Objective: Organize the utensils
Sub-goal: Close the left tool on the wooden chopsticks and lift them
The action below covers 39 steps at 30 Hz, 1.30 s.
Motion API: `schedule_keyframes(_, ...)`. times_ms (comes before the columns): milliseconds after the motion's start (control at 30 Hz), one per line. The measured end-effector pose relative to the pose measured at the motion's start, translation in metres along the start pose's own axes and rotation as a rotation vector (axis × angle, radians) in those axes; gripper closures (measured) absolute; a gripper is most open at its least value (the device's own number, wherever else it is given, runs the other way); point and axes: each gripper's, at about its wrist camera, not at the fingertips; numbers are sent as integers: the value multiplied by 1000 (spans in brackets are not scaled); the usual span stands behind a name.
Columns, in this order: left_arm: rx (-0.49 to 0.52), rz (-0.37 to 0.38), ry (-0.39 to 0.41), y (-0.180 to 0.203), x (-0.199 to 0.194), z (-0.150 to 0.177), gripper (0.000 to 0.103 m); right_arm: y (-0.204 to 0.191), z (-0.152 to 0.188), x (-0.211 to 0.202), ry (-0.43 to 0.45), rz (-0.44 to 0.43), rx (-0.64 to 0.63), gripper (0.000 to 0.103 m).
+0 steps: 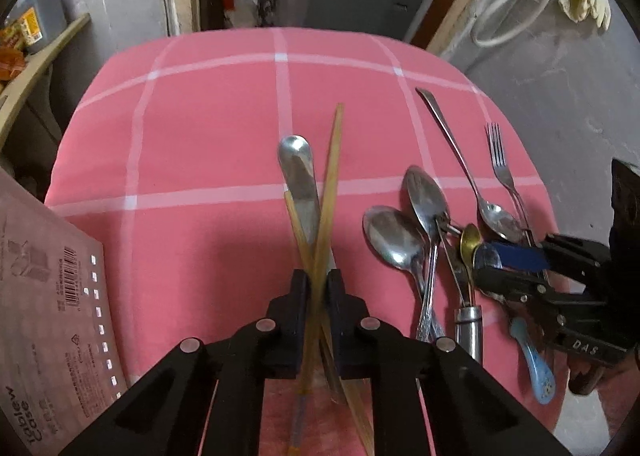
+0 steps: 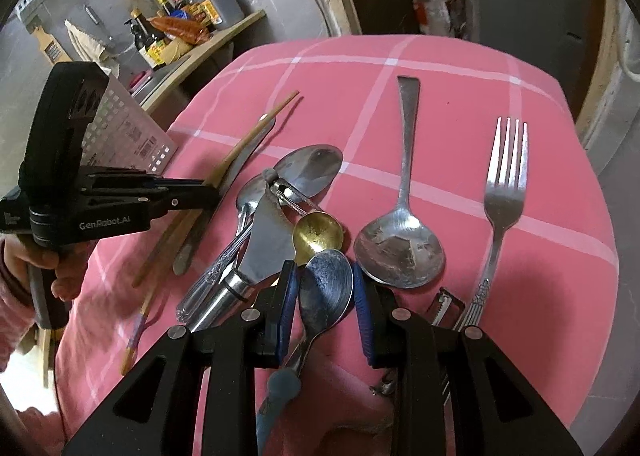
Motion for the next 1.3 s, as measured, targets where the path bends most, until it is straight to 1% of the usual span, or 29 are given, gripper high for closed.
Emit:
schedule_keyframes(67,-19,12,-27,-2,2,-5,93,-2,-1,2,-12,-1,-8,78)
schedule_keyframes(100,-41,22,-41,-4,4,-8,93,-3,-1,2,-16,4,-8,80)
schedule_keyframes(200,-104,52,-54,-9,4,-3,94,-5,-1,3,-24,33,6,85)
schedule_keyframes(233,-114,57,-54,-10,3,-1,95,-6,-1,4,-25,36,19,86)
schedule_keyframes(300,-143,72,-60,-13,3,2,95,-3,2,3,-24,25,56,86)
schedule_keyframes(433,-211,102,-95,-20,1,12,95,10,8,3,-19,-24,140,86)
schedule_keyframes(533,-232,118,-119,-23,6,9,95,14,11,6,-19,-49,174,86)
schedule_keyframes(567,-241,125,-130,-24,8,8,95,14,11,7,-21,-50,178,88)
schedule_keyframes(600,-251,133,-142,-25,9,8,95,14,11,10,-23,-45,179,93)
schedule_keyframes(633,-254,135,-145,-21,11,9,95,14,12,12,-24,-41,181,95)
schedule_keyframes(767,-259,134,-159,-19,13,8,96,18,14,15,-19,-63,238,98)
schedule_keyframes(900,-246,110,-149,-13,13,7,96,20,17,10,2,-76,292,101)
schedule_keyframes(1033,-268,143,-120,-11,5,20,96,9,26,-4,40,-62,307,101)
schedule_keyframes(1167,-269,154,-65,-2,-7,32,96,-1,35,-25,99,-34,298,101)
schedule_keyframes(1233,-257,143,-48,4,-12,34,96,-6,37,-36,133,-21,299,101)
schedule_keyframes(1300,-235,149,-10,12,-23,36,96,-14,38,-46,171,1,295,101)
Point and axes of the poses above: each gripper's, at about its wrist camera, not at the fingertips, and x roughly the way its jaws point, y to its right, z to its underside, and after that the axes turned 13 degrees about y, right-handed
